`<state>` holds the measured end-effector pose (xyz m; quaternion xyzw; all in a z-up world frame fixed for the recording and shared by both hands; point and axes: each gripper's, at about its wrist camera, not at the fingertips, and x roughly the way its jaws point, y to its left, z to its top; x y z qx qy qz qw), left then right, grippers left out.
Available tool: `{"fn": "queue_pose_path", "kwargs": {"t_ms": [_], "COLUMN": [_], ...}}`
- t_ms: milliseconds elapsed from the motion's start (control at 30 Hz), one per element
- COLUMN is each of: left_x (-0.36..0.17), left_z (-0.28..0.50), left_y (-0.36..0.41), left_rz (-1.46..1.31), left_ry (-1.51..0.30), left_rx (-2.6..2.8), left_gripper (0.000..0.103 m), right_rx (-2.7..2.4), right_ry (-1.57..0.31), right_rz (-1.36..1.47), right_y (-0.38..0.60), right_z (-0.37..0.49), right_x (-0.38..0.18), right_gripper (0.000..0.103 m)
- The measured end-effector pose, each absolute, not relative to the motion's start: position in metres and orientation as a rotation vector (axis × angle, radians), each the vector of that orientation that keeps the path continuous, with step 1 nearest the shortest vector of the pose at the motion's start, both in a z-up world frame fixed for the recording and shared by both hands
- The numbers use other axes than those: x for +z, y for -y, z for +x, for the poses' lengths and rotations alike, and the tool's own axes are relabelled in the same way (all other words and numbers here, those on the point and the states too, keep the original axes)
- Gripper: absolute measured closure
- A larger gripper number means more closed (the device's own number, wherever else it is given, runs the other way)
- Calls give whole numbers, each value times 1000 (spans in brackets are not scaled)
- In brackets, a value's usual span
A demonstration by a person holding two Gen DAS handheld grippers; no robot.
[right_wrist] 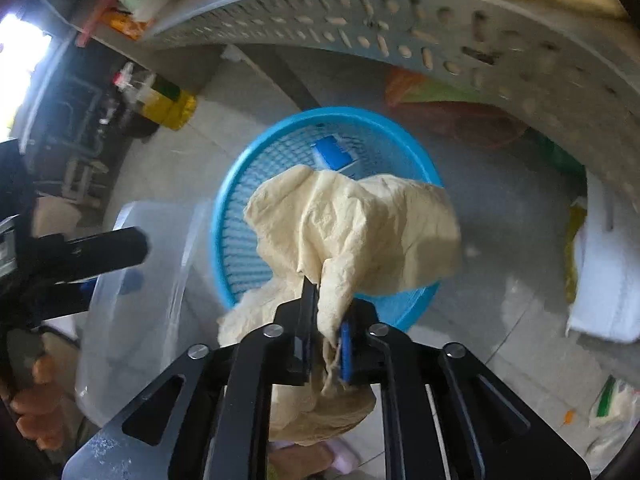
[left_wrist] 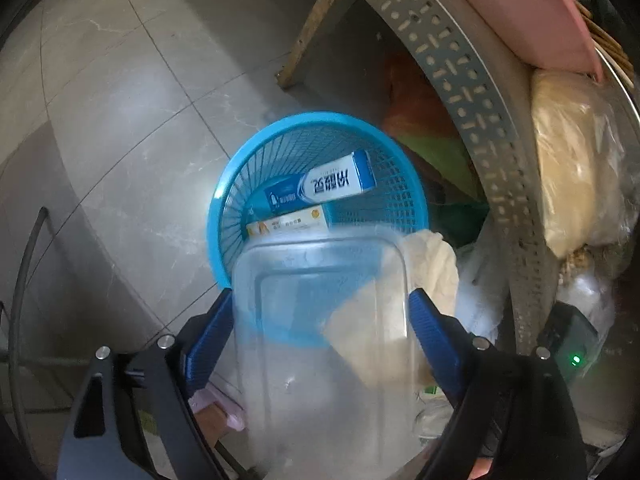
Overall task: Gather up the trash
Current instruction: 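Carry the paper bag and container to the wastebasket and open both tools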
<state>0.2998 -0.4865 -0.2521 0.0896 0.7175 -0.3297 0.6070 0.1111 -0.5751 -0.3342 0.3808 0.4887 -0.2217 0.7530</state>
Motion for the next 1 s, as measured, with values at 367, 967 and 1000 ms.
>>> {"fn": "queue_pose_path", "kwargs": {"t_ms": [367,967,1000], "left_x": [-200,-35,-25], "left_z": [312,265,257], "left_y": [468,314,295], "left_rz": [102,-28,-29], "left_ry": [-1545,-1202,-1159], "left_rx": [-801,-951,-947], "left_gripper": [15,15,12], "right_rx": [-550,-430,-417], "right_ry": [-1102,-918,-898], "right_rz": [752,665,639], "right_y": [589,515,503], "right_z": [112,54,48], "right_x": [-343,-258,-244], "right_gripper": [54,46,43]}}
